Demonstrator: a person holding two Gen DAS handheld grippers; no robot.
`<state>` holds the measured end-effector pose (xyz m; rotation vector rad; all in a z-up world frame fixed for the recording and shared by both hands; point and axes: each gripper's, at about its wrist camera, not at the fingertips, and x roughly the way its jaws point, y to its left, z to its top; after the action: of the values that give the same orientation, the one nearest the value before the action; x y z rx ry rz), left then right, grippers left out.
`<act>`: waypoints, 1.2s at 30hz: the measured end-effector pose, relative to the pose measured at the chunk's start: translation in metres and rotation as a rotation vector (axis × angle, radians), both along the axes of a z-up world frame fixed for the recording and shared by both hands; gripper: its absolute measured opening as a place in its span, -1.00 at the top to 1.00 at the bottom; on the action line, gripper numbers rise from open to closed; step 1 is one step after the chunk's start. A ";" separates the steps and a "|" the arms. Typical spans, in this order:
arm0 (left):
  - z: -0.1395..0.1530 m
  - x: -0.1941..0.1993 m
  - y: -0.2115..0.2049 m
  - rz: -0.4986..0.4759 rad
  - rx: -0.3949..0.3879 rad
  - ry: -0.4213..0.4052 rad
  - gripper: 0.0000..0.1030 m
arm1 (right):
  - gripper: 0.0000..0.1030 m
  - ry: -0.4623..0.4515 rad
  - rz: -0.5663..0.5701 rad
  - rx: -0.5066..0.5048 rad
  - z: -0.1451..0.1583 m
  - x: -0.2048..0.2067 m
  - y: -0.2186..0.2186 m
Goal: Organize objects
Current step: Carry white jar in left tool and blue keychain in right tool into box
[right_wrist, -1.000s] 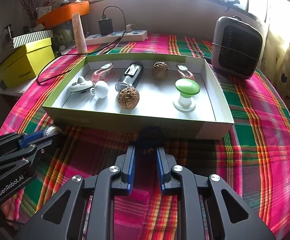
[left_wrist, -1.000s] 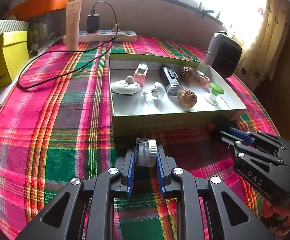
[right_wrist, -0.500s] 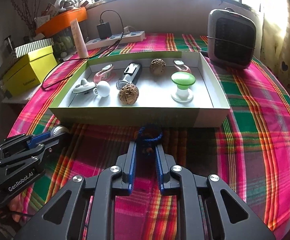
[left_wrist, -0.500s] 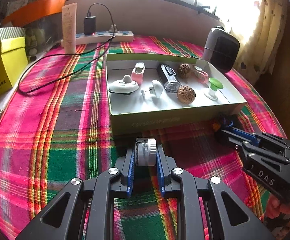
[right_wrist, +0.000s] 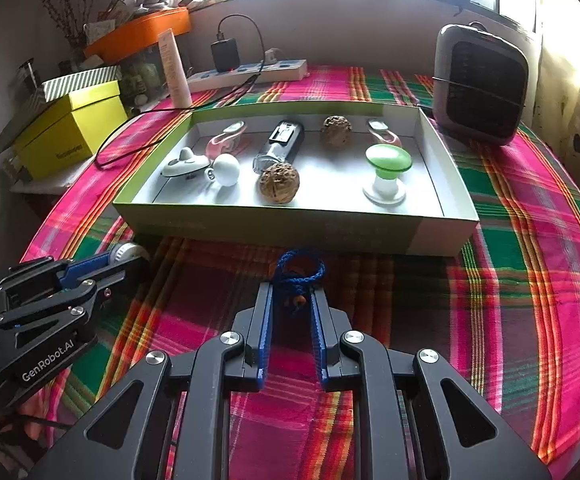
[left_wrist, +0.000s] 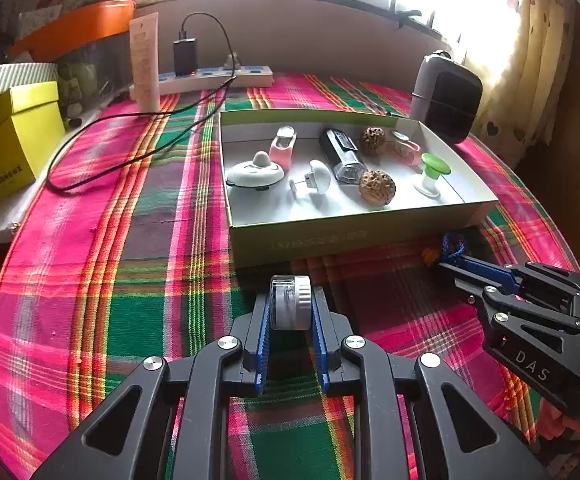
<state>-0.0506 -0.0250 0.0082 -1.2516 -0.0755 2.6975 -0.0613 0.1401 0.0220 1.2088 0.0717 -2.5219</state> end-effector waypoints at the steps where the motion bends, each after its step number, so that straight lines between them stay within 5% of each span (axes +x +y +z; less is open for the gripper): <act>1: 0.000 0.000 0.000 0.003 -0.005 0.003 0.67 | 0.64 0.001 0.000 -0.002 0.000 0.000 0.000; 36: 0.040 0.000 0.004 0.004 0.031 0.086 0.67 | 0.64 0.100 0.039 -0.078 0.038 0.000 0.011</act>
<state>-0.0504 -0.0211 0.0480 -1.1269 -0.1089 2.7383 -0.0608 0.1516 0.0597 1.0407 0.0207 -2.5252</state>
